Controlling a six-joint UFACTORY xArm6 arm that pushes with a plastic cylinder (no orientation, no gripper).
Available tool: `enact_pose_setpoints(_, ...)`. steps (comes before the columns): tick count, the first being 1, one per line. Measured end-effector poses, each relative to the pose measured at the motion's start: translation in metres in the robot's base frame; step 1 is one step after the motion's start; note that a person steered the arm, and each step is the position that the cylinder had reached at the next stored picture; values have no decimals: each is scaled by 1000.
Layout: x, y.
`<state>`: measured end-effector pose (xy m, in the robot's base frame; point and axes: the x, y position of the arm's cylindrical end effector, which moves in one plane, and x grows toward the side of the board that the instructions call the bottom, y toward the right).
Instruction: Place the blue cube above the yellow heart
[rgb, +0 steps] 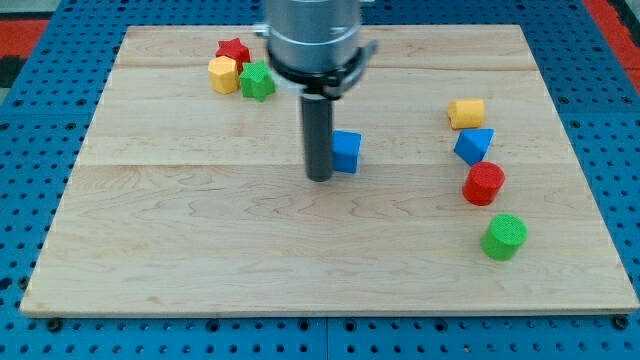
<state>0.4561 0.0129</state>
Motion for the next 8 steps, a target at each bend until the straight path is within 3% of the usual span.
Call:
enact_pose_setpoints(3, -120, 48)
enact_pose_setpoints(4, -121, 37)
enact_pose_setpoints(6, -125, 84)
enact_pose_setpoints(8, -129, 84)
